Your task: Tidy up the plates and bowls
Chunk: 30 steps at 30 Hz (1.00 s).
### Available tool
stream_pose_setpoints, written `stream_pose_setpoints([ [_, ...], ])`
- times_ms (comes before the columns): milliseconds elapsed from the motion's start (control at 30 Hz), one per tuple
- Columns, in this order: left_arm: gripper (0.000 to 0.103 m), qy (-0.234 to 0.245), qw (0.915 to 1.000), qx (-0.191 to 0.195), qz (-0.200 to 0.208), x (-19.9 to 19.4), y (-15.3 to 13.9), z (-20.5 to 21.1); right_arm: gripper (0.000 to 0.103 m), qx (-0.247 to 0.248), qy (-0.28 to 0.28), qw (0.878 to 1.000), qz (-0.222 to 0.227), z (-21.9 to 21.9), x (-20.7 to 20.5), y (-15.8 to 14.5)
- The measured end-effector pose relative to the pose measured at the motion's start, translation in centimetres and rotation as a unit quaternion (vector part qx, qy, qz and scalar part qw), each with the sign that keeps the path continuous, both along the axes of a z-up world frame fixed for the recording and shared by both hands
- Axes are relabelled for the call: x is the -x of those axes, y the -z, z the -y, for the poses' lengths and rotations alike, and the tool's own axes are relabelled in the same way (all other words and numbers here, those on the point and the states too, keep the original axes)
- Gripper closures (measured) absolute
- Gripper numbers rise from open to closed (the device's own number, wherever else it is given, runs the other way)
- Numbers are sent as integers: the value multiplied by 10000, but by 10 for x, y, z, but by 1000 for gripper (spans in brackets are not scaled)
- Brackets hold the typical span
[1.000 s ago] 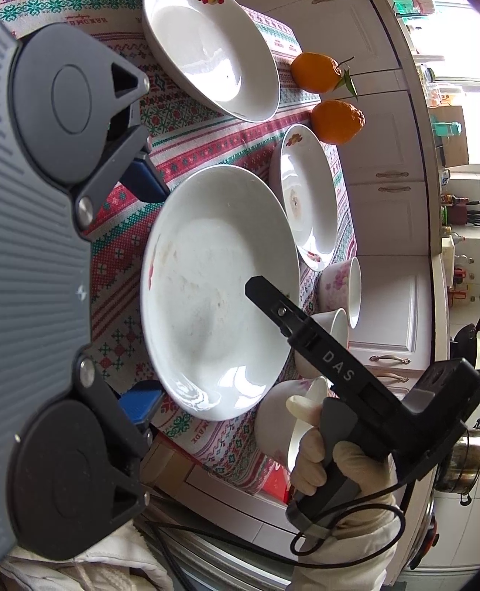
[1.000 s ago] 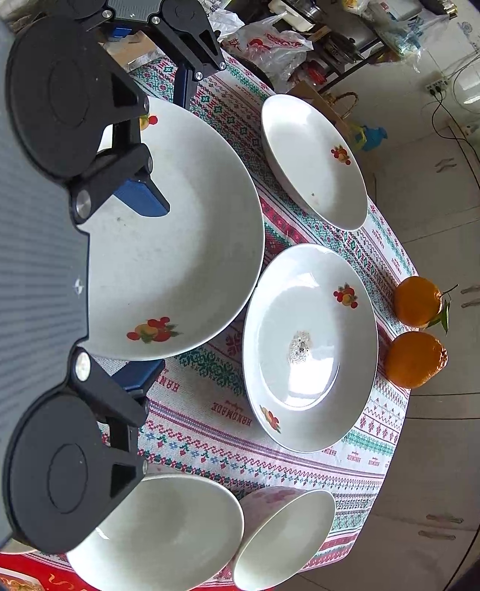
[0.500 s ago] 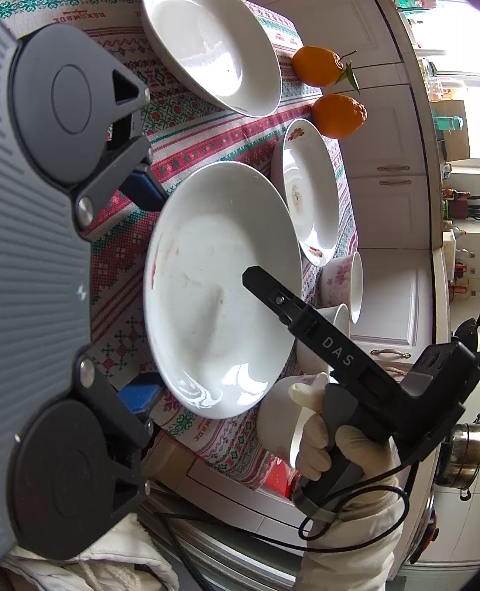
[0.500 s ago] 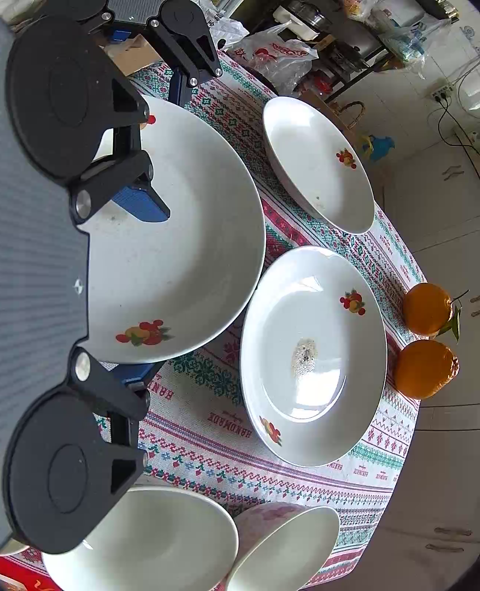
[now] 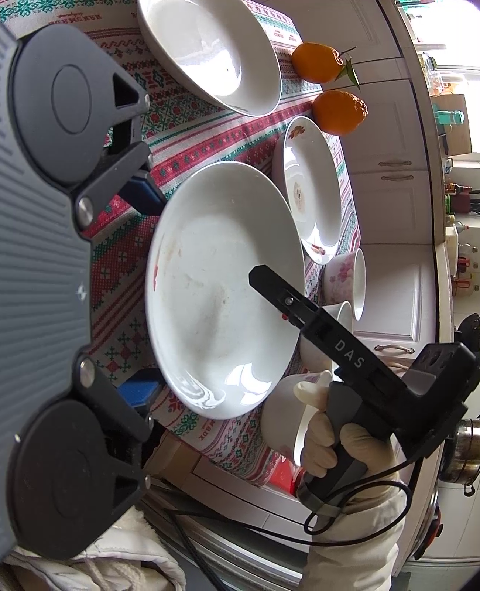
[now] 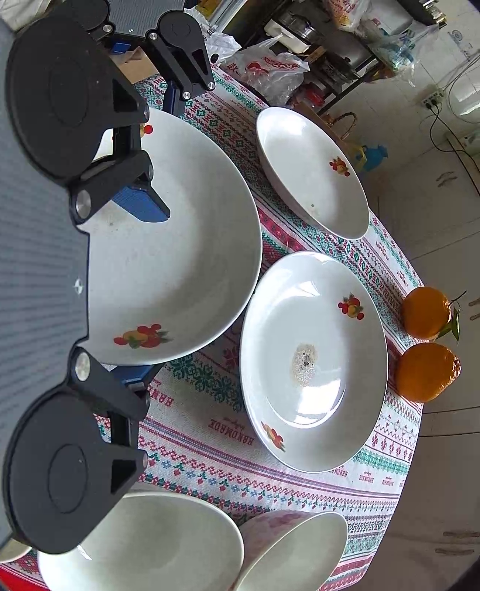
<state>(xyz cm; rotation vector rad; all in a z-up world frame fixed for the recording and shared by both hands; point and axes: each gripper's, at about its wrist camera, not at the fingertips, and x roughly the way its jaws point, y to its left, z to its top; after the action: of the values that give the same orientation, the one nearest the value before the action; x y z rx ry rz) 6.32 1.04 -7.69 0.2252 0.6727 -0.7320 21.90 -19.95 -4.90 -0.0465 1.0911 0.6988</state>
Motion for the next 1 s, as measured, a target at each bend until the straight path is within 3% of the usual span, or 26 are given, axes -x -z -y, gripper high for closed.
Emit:
stream_pose_setpoints([
  [500, 14, -79, 9998, 123, 113, -1, -24, -18, 22, -108, -47, 9997, 205, -10, 1, -30],
  [1000, 14, -891, 9958, 4, 223, -15, -50, -87, 22, -268, -862, 9950, 438, -104, -44, -55],
])
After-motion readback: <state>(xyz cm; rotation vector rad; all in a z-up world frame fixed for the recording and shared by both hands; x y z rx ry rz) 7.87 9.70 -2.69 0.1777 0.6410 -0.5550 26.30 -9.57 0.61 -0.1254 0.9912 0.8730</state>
